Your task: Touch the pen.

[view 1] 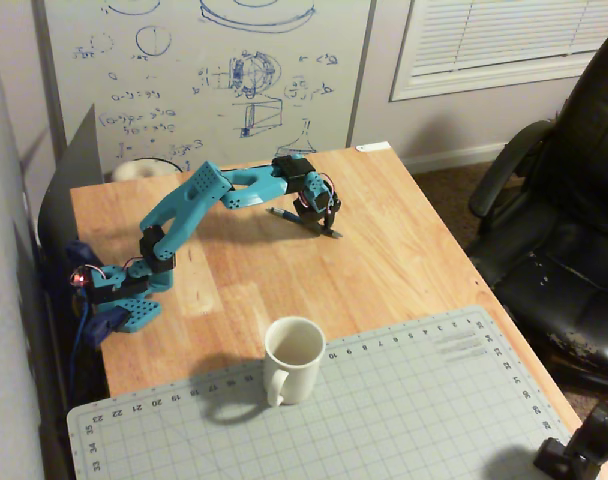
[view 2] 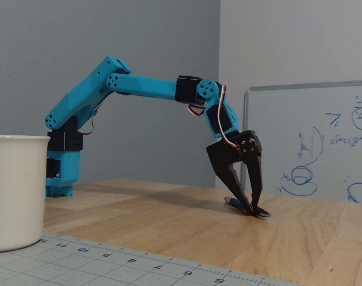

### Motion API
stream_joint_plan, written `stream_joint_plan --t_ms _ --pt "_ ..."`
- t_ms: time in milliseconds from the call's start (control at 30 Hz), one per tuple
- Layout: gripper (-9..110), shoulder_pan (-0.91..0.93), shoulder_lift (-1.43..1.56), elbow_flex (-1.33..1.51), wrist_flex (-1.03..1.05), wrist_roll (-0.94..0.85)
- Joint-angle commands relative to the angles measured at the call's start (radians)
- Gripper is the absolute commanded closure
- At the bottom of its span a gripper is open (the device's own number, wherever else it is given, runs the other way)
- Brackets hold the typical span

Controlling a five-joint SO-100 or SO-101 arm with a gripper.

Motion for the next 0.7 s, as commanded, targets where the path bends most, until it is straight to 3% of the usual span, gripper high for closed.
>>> stream_joint_plan --t_ms 0,667 --pt "101 -0.008 0.038 -0.089 -0.014 0.0" --pt "101 -0.032 0.071 -0.078 -0.008 0.008"
